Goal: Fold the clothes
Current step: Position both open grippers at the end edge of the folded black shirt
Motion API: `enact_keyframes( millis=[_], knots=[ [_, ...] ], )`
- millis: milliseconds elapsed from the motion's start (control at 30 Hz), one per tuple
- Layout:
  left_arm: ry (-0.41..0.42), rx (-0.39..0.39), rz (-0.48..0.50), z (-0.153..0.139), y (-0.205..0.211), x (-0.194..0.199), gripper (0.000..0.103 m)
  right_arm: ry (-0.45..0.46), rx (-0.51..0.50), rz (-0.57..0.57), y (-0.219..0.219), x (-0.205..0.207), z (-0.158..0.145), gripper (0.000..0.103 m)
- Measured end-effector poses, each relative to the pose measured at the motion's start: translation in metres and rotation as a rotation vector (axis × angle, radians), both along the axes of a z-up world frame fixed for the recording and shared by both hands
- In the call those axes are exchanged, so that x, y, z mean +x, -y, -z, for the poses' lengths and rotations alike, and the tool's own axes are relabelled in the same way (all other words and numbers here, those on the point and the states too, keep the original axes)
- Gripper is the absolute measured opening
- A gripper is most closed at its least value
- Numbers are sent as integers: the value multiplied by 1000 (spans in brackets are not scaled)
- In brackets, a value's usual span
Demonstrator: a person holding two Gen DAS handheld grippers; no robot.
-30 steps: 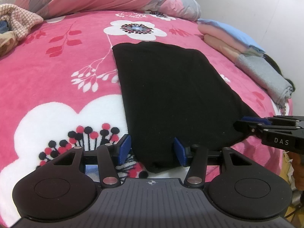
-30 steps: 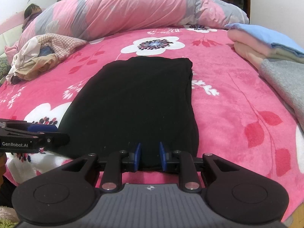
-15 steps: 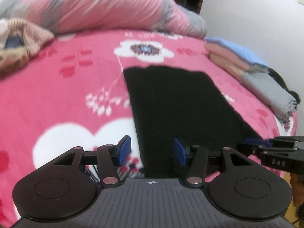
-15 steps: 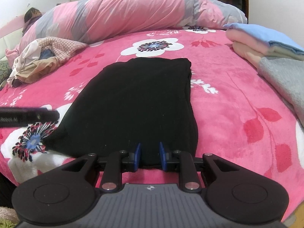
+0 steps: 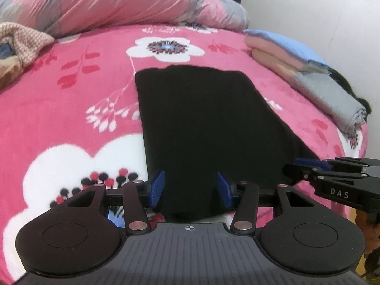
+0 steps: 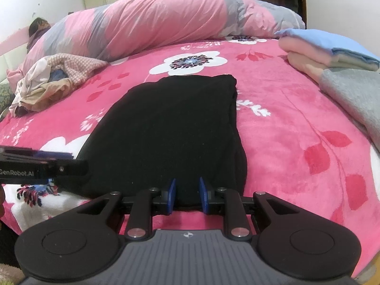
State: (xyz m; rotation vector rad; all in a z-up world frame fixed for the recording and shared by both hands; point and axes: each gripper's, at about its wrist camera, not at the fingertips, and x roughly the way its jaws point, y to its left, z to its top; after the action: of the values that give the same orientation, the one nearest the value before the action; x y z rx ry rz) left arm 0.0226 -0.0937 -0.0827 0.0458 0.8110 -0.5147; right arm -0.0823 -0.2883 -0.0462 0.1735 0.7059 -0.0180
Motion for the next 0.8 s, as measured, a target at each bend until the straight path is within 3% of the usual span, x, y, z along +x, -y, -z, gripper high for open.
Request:
enact_keyframes(
  millis=[233,500,800],
  knots=[
    [-35,28,2,4,8,0,47,21,-8,-7,0,-9,-10,22],
    [-48,70,-11,3,15,0,47,122,-4,-44,-3,-6,-33,22],
    [-48,120,-24,2,24,-3,48,102,-6,-76,-7,5,-19,22]
  ],
)
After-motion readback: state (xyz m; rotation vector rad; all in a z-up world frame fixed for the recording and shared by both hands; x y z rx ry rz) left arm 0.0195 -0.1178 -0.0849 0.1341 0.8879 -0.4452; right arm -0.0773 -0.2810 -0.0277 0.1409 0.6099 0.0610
